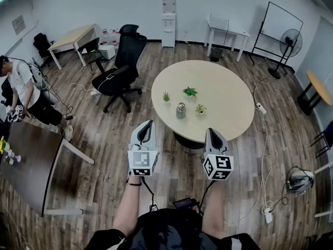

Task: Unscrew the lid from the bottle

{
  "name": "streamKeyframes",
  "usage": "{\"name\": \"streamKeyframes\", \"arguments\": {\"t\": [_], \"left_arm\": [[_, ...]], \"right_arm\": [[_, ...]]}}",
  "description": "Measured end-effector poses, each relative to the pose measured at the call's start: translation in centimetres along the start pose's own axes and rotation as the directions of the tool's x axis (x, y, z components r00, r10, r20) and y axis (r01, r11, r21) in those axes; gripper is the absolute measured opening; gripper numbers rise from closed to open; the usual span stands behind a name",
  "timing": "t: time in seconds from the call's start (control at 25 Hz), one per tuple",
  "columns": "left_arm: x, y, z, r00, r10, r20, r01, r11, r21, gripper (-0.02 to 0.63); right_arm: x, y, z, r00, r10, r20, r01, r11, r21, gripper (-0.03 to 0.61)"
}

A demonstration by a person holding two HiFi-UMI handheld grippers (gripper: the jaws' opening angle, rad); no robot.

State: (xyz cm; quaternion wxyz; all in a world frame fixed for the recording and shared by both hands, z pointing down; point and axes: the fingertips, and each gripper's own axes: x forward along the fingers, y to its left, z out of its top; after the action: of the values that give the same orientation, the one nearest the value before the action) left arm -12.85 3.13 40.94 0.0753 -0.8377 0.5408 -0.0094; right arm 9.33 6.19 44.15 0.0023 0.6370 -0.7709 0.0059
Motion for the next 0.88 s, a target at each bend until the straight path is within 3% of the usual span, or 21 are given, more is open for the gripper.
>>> {"name": "streamKeyframes", "arguments": {"t": [0.56,0.88], "left_arm": [[-0.6,-1.4,-0.7,1.000,-0.013,-0.017,0.013,1.000,-0.007,0.002],[-0.9,-2.1,-0.3,1.000,-0.005,-0.018,0.005,1.000,-0.010,0.002]], "right_arm": [[-1.2,-0.5,-0.2,1.000,-0.012,0.023,0.011,0.999,0.051,0.003],[-1.9,-0.9,0.1,1.000,-0.006,0.025,0.005,1.000,0.029,0.003]]}}
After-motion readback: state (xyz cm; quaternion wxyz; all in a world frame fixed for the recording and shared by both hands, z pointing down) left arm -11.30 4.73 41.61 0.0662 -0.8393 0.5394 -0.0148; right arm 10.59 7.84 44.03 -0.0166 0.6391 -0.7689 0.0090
